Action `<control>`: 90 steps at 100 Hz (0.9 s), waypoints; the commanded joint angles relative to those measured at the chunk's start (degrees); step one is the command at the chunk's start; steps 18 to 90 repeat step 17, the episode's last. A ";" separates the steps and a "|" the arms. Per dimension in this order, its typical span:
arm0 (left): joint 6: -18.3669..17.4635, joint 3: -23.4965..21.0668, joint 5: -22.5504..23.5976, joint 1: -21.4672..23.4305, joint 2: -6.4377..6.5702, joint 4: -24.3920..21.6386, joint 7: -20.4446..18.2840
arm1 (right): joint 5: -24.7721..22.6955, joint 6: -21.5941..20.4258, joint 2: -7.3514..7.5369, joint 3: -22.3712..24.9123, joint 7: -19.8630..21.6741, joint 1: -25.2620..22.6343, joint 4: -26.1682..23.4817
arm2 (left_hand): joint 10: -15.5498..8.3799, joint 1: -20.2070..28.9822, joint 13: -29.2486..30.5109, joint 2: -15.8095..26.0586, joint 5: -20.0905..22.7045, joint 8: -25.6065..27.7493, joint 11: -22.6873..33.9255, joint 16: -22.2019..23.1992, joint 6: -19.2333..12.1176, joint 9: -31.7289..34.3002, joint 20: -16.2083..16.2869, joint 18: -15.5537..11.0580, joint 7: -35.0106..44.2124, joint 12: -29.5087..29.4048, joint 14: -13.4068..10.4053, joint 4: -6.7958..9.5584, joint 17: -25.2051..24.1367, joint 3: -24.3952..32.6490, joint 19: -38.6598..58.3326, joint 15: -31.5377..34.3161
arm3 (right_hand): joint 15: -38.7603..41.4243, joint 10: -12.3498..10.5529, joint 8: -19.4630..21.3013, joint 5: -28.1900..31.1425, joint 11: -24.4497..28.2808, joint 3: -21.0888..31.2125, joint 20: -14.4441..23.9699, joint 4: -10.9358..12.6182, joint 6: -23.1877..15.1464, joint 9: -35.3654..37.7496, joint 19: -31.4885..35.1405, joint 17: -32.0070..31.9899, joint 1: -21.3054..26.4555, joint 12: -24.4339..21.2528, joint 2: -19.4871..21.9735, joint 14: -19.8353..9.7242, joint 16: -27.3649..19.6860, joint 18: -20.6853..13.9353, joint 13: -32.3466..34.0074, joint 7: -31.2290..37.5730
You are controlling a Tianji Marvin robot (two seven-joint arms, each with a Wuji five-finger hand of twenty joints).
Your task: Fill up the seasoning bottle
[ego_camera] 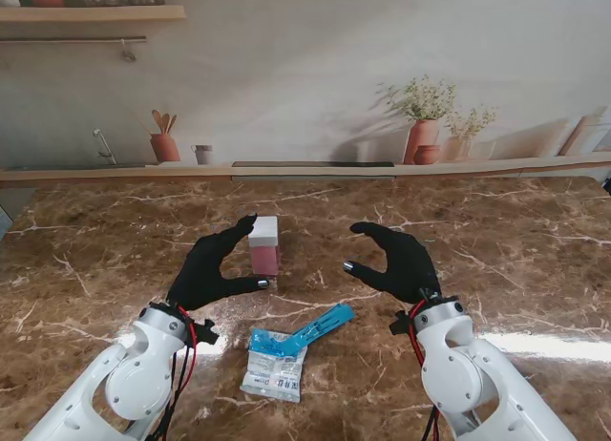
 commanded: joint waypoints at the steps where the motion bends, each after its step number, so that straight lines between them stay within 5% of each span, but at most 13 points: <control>1: -0.09 0.00 0.15 0.56 0.07 -0.15 0.12 | 0.38 -0.10 -0.11 -0.16 1.03 -0.19 0.21 | 0.09 1.29 0.81 0.76 0.81 -1.18 -0.90 0.07 0.61 0.94 0.76 -1.60 51.48 -0.43 -0.83 1.98 -0.37 -1.38 1.73 0.22 | 0.01 -0.77 -0.75 -1.22 -0.08 -1.02 -1.86 2.22 0.22 -1.08 0.14 -0.89 -0.27 -1.27 0.61 -1.61 -1.50 -2.48 -1.82 -0.22; 90: -0.12 0.09 0.21 0.58 0.04 -0.15 0.30 | 0.50 -0.18 -0.08 -0.19 1.28 -0.23 0.02 | 0.03 1.24 0.94 0.69 1.34 -0.93 -0.84 0.08 0.29 1.19 0.92 -1.67 52.80 -0.41 -0.80 1.95 -0.28 -1.26 1.89 0.25 | 0.04 -0.80 -0.80 -1.18 -0.05 -1.10 -2.04 2.22 0.20 -1.01 0.30 -0.86 -0.15 -1.26 0.62 -1.62 -1.50 -2.47 -1.75 -0.17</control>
